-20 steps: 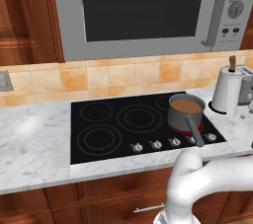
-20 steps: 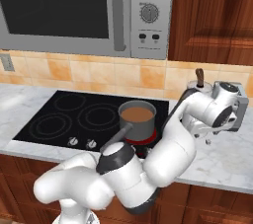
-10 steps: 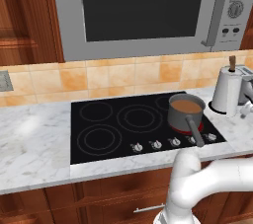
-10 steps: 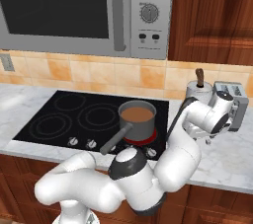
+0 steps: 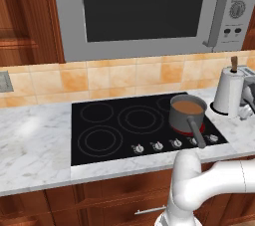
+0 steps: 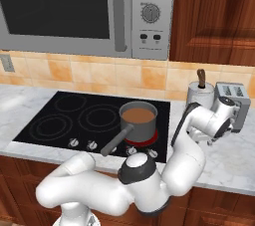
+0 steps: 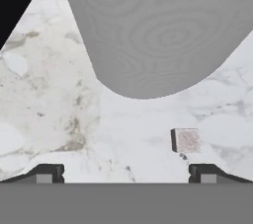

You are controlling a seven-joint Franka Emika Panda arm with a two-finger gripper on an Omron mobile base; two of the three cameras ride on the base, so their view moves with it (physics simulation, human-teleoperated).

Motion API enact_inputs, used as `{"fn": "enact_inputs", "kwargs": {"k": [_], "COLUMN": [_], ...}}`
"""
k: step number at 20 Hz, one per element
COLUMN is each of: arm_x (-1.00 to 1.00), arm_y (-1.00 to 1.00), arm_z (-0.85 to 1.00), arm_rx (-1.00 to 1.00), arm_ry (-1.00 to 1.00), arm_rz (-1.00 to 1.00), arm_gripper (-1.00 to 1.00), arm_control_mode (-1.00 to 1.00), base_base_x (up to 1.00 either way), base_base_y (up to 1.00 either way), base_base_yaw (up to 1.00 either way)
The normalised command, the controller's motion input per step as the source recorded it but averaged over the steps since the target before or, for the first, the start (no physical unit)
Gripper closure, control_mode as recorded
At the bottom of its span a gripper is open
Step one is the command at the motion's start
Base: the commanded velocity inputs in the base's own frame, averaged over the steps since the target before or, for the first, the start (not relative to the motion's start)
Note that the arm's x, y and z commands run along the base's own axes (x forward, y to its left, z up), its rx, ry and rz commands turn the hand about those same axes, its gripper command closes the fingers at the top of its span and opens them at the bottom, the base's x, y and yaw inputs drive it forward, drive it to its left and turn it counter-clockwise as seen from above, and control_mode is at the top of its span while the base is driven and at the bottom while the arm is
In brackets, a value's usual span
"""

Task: Pick up the sugar cube(s) and place them in the saucepan with hot chocolate.

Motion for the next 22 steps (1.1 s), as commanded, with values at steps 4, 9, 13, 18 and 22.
{"fn": "enact_inputs", "kwargs": {"k": [4, 9, 13, 18, 22], "arm_x": [0.00, 0.04, 0.11, 0.08, 0.00], "arm_y": [-0.15, -0.03, 0.00, -0.01, -0.05], "arm_z": [-0.04, 0.00, -0.09, -0.15, -0.17], "arm_rx": [0.00, 0.00, 0.00, 0.00, 0.00], "arm_ry": [0.00, 0.00, 0.00, 0.00, 0.00], "arm_rz": [0.00, 0.00, 0.00, 0.00, 0.00], "arm_gripper": [-1.00, -1.00, -1.00, -1.00, -1.00], "arm_control_mode": [-1.00, -1.00, -1.00, -1.00, -1.00], "base_base_x": [0.00, 0.00, 0.00, 0.00, 0.00], "base_base_y": [0.00, 0.00, 0.00, 0.00, 0.00], "base_base_yaw": [0.00, 0.00, 0.00, 0.00, 0.00]}}
